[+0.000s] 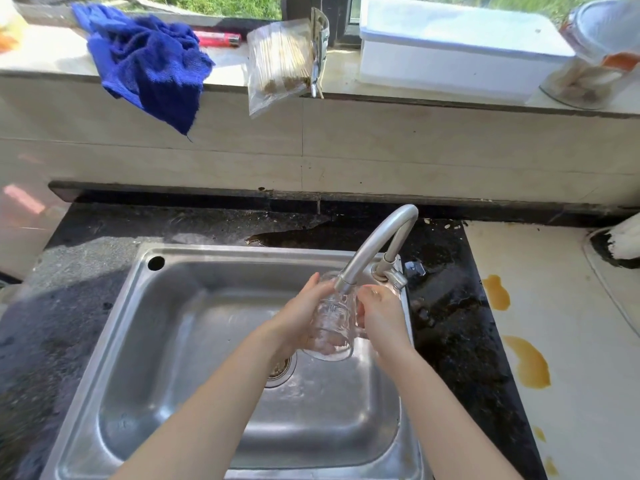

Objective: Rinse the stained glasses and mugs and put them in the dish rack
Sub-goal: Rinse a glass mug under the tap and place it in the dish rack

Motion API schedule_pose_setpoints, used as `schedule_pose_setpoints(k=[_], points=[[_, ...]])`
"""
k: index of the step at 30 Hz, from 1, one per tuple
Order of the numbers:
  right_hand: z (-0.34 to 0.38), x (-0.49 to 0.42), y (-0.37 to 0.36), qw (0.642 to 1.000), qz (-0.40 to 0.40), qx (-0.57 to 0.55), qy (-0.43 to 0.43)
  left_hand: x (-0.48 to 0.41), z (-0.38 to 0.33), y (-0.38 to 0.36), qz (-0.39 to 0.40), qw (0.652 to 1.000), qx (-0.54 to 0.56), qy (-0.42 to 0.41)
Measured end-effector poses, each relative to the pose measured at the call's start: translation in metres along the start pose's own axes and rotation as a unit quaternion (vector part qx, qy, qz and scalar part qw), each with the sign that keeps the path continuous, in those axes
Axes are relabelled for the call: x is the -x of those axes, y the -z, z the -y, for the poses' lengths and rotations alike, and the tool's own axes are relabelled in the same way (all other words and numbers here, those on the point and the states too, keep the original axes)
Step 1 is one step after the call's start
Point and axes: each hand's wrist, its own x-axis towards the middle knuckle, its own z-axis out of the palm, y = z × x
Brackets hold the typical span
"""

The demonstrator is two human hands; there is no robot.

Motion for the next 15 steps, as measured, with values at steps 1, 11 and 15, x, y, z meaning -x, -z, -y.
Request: schedule_pose_setpoints(k=[1,11,15], points=[[-0.001,-0.001,0.003,1.0,0.008,0.014,-0.009,0.001,-0.001,0.0,0.014,0.999,0.021,0.022],[-0.004,-0.01,0.02,0.967,0.098,-0.116,-0.206,0.009,-0.004,0.003,0.065,0.993,0.091,0.049],[-0.004,-0.007,0.017,0.989,0.076,-0.007,-0.123,0.012,-0.009,0.004,0.05,0.992,0.102,0.056]])
